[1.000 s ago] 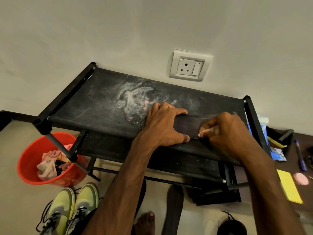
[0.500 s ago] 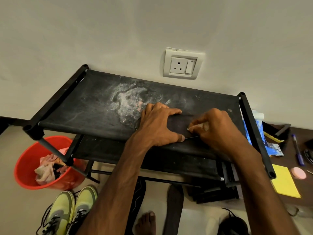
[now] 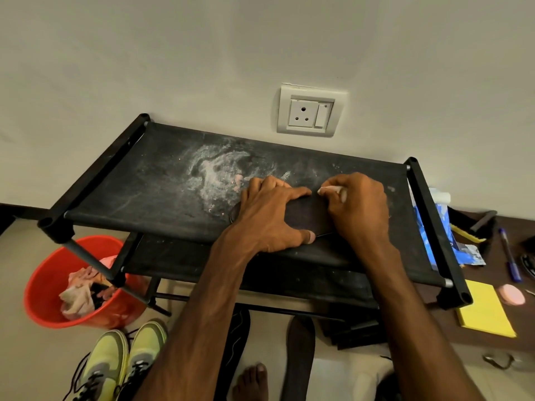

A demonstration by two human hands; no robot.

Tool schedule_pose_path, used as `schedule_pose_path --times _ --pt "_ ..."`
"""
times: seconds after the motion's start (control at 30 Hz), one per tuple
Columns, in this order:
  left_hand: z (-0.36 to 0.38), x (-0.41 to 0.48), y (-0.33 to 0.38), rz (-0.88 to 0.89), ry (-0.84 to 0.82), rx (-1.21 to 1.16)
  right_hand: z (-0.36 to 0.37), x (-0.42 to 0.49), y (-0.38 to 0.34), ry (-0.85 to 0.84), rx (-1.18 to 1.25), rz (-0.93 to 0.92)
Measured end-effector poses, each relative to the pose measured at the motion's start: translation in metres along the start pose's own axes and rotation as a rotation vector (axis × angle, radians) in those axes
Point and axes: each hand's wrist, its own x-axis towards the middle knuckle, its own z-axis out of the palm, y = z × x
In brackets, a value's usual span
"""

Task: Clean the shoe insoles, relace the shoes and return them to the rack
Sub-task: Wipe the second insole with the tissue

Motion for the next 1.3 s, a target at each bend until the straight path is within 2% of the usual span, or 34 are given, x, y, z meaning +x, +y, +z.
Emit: schedule_pose_path --times 0.13,0.27,0.43,0.53,0.87,1.3 --pt "0.000 -0.001 -0.001 -0.016 0.012 -0.048 -0.008 0.000 0.002 -0.046 -0.049 -0.025" --pt "-0.001 0.000 0.001 -0.041 0.016 -0.074 -0.029 -0.012 0.012 -0.203 -0.016 0.029" --pt "-0.001 -0.001 0.001 -0.041 0.014 -0.070 -0.052 -0.020 0.016 -0.409 -0.095 0.124" --pt "-0.003 -0.001 0.000 -0.032 0.014 -0.070 -0.053 -0.029 0.017 -0.338 -0.121 0.118" --pt "-0.023 -0.007 -0.008 -0.029 -0.032 -0.023 -0.045 -0.046 0.022 0.048 0.109 0.170" --pt "0.002 -0.001 0.020 0.129 0.076 -0.041 -0.040 -0.051 0.018 0.125 0.214 0.147"
